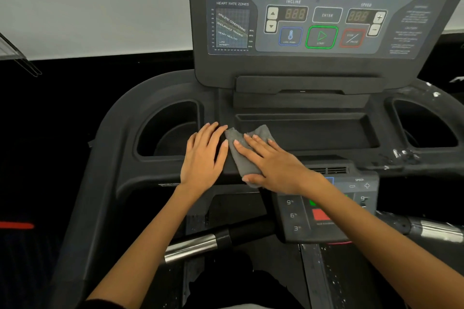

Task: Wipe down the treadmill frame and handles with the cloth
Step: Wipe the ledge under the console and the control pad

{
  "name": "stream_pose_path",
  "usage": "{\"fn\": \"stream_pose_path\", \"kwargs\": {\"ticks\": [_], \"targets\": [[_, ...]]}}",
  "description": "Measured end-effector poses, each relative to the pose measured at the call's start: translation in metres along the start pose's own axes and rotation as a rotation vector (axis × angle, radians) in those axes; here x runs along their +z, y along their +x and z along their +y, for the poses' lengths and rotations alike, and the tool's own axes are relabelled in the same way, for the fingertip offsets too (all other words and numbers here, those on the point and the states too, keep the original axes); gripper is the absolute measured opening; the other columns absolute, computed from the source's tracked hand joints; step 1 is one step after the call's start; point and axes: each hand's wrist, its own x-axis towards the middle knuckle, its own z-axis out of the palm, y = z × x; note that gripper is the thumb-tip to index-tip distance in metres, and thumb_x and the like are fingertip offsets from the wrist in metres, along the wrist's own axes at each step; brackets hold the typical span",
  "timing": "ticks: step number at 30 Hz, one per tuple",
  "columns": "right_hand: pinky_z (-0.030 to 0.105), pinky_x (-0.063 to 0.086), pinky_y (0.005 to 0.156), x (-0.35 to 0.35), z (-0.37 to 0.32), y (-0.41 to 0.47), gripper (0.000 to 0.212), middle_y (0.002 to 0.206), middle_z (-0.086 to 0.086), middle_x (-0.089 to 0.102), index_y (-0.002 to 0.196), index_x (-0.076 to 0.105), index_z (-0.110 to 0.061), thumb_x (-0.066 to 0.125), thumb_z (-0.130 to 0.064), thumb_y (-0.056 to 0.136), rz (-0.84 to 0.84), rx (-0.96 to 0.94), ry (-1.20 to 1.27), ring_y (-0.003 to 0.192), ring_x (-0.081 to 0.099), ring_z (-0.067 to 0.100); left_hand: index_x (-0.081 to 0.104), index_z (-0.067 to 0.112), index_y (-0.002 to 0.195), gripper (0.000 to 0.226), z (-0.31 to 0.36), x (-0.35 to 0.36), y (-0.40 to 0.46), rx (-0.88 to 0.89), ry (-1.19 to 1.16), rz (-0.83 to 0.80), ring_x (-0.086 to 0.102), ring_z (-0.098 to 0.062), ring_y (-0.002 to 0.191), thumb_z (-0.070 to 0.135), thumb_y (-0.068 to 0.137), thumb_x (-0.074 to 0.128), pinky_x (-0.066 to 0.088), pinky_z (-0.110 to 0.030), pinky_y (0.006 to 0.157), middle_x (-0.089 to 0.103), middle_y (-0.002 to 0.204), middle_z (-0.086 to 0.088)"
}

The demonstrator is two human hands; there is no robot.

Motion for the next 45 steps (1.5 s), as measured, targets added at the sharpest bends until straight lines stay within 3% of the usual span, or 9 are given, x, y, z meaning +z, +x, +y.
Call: {"fn": "stream_pose_path", "kwargs": {"ticks": [6,13,17,20,23,26,30,38,45], "targets": [[0.042,0.009,0.122,-0.006,-0.016,-0.015,0.074,0.161,0.021,0.003,0.156,-0.001,-0.018,0.033,-0.054,0.1,-0.013,0.286,-0.043,0.15,0.006,0.031,0.044,0.015,0.139,0.047,-0.001,-0.001,-0.001,0.001,0.04,-0.017,0.034,-0.02,0.138,0.032,0.1,0.024,0.031,-0.044,0.111,0.044,0.145,-0.006],[0.051,0.009,0.121,0.0,-0.032,-0.007,0.073,0.154,0.039,0.005,0.152,-0.008,-0.001,0.012,-0.052,0.103,-0.069,0.473,-0.12,0.146,0.009,0.046,0.041,0.014,0.141,0.048,0.0,-0.001,-0.002,-0.004,0.073,-0.032,0.036,-0.022,0.138,0.027,0.099,0.02,0.03,-0.042,0.111,0.044,0.145,-0.008],[0.055,0.015,0.119,0.016,-0.052,0.011,0.066,0.149,0.041,0.022,0.152,0.014,0.004,0.011,-0.041,0.104,0.192,0.545,-0.12,0.142,0.024,0.048,0.038,0.011,0.143,0.05,0.003,-0.001,-0.003,-0.041,-0.016,-0.007,0.036,-0.022,0.138,0.019,0.096,0.023,0.031,-0.046,0.112,0.046,0.143,-0.009],[0.052,0.007,0.119,0.024,-0.071,0.028,0.063,0.153,0.037,0.016,0.151,0.009,0.006,0.009,-0.037,0.104,0.281,0.428,0.035,0.145,0.018,0.046,0.035,0.01,0.144,0.05,0.002,-0.001,0.0,-0.082,-0.1,0.017,0.035,-0.021,0.138,0.005,0.095,0.035,0.028,-0.045,0.114,0.045,0.143,-0.011],[0.046,0.005,0.122,0.023,-0.068,0.033,0.068,0.158,0.028,0.012,0.152,0.008,0.003,0.004,-0.038,0.098,0.376,0.26,0.181,0.149,0.012,0.036,0.035,0.008,0.144,0.05,0.006,-0.003,0.0,-0.111,-0.162,0.072,0.039,-0.021,0.135,0.01,0.094,0.031,0.031,-0.043,0.113,0.047,0.142,-0.01],[0.039,-0.008,0.122,0.016,-0.038,0.032,0.059,0.162,0.011,-0.012,0.154,-0.004,-0.011,0.024,-0.032,0.107,0.241,-0.017,0.252,0.149,-0.014,0.022,0.037,0.008,0.143,0.046,0.008,-0.006,0.0,-0.141,-0.322,0.147,0.037,-0.019,0.136,0.013,0.098,0.029,0.031,-0.042,0.113,0.046,0.143,-0.007],[0.035,-0.017,0.118,-0.006,-0.002,0.058,0.057,0.162,0.002,-0.017,0.154,-0.004,-0.019,0.026,-0.033,0.107,0.127,-0.277,0.189,0.147,-0.022,0.015,0.038,0.008,0.143,0.046,0.005,-0.001,0.003,-0.106,-0.316,0.167,0.035,-0.019,0.138,0.021,0.101,0.024,0.026,-0.05,0.113,0.045,0.144,-0.007],[0.039,-0.002,0.123,-0.011,0.027,0.078,0.064,0.164,0.006,0.0,0.155,0.002,-0.016,0.003,-0.047,0.099,0.331,-0.186,-0.083,0.151,-0.003,0.019,0.03,0.011,0.147,0.046,0.008,-0.002,0.012,-0.09,-0.295,0.129,0.007,-0.014,0.147,0.017,0.102,0.038,0.007,-0.042,0.12,0.022,0.157,-0.006],[0.039,-0.009,0.121,0.001,0.06,0.055,0.068,0.159,-0.004,-0.02,0.151,-0.012,-0.027,-0.014,-0.056,0.089,0.302,0.003,-0.112,0.148,-0.016,0.016,0.028,0.009,0.148,0.051,0.032,0.007,0.035,0.054,-0.196,-0.009,-0.001,-0.017,0.147,0.017,0.1,0.043,-0.003,-0.034,0.119,0.017,0.158,-0.008]]}}
